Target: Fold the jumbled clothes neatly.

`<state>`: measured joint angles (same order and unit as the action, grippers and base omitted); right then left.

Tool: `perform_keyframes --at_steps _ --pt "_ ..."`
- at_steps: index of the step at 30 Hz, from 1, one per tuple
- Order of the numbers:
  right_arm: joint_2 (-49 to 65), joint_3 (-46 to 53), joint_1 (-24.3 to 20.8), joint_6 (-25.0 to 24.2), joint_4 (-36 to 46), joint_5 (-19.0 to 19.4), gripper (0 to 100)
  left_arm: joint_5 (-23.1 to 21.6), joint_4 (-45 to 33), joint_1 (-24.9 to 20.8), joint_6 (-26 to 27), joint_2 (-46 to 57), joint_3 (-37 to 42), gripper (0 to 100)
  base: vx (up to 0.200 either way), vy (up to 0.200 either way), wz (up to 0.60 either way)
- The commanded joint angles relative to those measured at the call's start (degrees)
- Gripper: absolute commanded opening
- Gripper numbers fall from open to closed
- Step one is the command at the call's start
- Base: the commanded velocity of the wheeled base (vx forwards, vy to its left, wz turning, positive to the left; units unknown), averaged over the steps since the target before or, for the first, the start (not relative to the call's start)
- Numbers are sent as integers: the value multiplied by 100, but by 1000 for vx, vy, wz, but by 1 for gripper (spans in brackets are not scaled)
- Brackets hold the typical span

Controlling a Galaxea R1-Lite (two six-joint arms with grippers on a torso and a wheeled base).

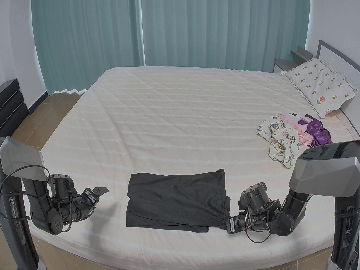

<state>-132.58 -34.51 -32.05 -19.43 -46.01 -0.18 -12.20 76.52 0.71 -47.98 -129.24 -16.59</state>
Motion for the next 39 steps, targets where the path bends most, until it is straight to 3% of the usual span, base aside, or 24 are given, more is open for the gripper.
perform_keyframes --at_steps 1,2,3,7,12,17,18,27,32,34,37,39 --pt "5 -3 -3 1 13 -8 0 -1 3 0 -9 -13 -2 100 0 0 0" --pt "5 -3 -3 1 30 -8 0 -1 3 0 -1 -4 -2 100 0 0 0" --pt "5 -12 -3 1 83 -8 100 -1 3 0 -1 -13 -2 100 0 0 0" --pt "49 -29 -3 1 127 -43 100 -1 3 0 -9 31 16 100 0 0 0" --pt "251 67 155 -78 127 -351 100 -1 3 0 -9 189 51 100 0 0 0" --pt "822 313 331 -553 101 -333 100 -1 3 0 -9 523 68 100 0 0 0" --pt "1384 507 463 -940 92 -342 100 -1 -6 0 -18 1006 121 100 0 0 0" --pt "3872 1456 1157 -1432 -75 -483 100 -10 -14 -150 465 2826 701 100 0 0 0" --pt "5594 2001 1122 -1247 -5 -1265 100 -10 -58 -159 896 4373 1343 100 0 0 0" --pt "5972 2124 1104 -1124 4 -1388 100 -10 -67 -159 993 4689 1483 100 0 0 0" --pt "7282 2493 1166 -465 250 -1696 100 130 -445 -88 1089 5656 1642 100 0 0 0" --pt "7651 2563 1166 -316 382 -1801 100 245 -656 -71 1089 5928 1633 100 0 0 0"
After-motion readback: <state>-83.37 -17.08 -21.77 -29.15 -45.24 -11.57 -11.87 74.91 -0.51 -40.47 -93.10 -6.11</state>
